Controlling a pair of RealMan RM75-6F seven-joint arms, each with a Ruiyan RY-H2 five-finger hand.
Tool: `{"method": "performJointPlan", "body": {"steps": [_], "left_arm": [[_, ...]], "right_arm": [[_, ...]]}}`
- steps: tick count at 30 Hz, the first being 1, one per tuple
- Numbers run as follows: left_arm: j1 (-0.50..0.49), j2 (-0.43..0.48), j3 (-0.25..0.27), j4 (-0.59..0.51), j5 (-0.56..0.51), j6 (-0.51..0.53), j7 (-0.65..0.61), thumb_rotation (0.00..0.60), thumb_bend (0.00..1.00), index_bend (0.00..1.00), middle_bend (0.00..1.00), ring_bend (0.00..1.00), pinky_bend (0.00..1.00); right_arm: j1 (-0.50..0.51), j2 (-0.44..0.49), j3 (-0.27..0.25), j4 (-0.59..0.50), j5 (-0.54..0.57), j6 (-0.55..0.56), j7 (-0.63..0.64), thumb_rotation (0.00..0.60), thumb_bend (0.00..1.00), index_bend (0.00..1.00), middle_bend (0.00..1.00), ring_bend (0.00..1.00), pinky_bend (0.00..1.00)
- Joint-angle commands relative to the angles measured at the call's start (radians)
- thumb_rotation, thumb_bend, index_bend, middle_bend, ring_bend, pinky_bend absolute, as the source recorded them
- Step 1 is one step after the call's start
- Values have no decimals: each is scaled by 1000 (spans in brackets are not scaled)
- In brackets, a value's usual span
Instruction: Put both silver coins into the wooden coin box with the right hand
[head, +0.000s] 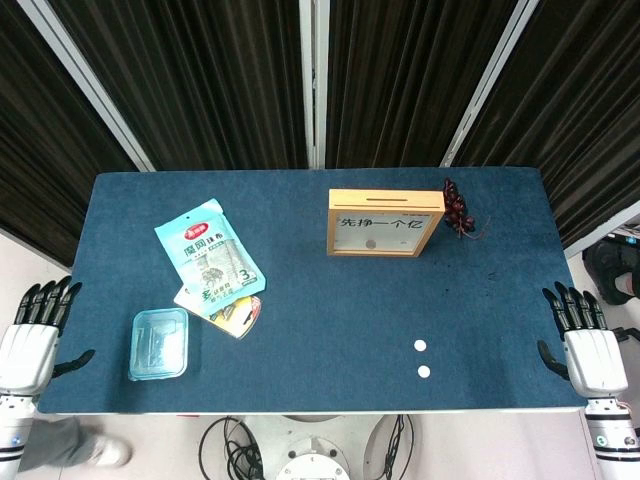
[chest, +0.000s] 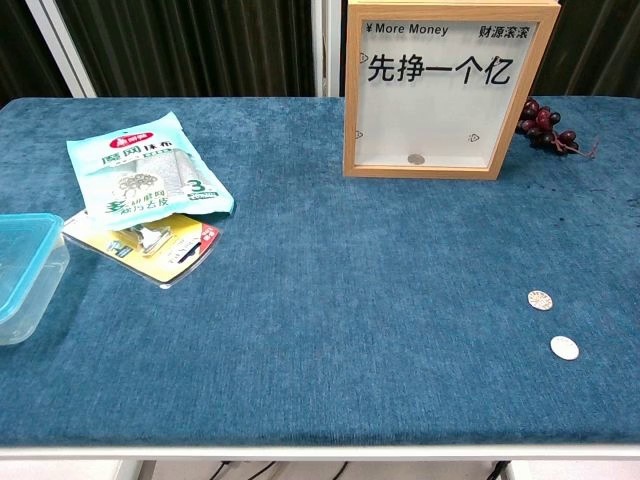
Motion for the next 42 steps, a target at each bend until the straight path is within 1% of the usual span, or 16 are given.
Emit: {"method": "performJointPlan", "body": {"steps": [1,6,12,19,21,23,25,26,27,29,35,42], "left_arm": [[1,-2,1,0,2,2,2,600,0,0,0,0,0],[5,-4,5,-4,8,10,10,600,0,0,0,0,0],[10,-4,7,-10,11,17,17,600,0,0,0,0,0],[14,-6,7,-8,8,19,18,600,0,0,0,0,0],[15,-6,7,-5,5,17,12,600,0,0,0,0,0],[14,-7,6,-2,3,15,8,600,0,0,0,0,0],[14,-10,5,4,2,14,4,600,0,0,0,0,0],[13,-12,4,8,0,13,1,600,0,0,0,0,0],[14,-13,3,11,-1,13,-2,600,0,0,0,0,0],[14,-15,3,16,-4,11,-8,600,0,0,0,0,0],[13,-15,2,27,-7,7,-20,600,0,0,0,0,0],[12,-14,1,34,-10,2,-30,600,0,0,0,0,0]], "right_arm": [[3,-2,-9,0,-15,-3,-6,600,280,0,0,0,0],[13,-9,-33,4,-61,-5,-14,600,277,0,0,0,0],[33,-34,-80,21,-143,-21,-29,600,277,0,0,0,0],[75,-70,-109,33,-210,-63,-66,600,277,7,0,0,0],[92,-81,-109,32,-215,-89,-82,600,277,46,0,0,0],[108,-89,-107,29,-214,-115,-96,600,277,108,0,0,0],[128,-98,-103,27,-214,-143,-118,600,277,185,0,0,0],[139,-103,-101,27,-215,-157,-131,600,276,244,0,0,0],[146,-108,-99,26,-215,-167,-138,600,277,282,0,0,0],[159,-117,-98,24,-211,-187,-140,600,277,319,0,0,0],[194,-149,-103,29,-197,-251,-149,600,278,331,0,0,0],[215,-184,-104,53,-177,-285,-146,600,280,300,0,0,0]]}}
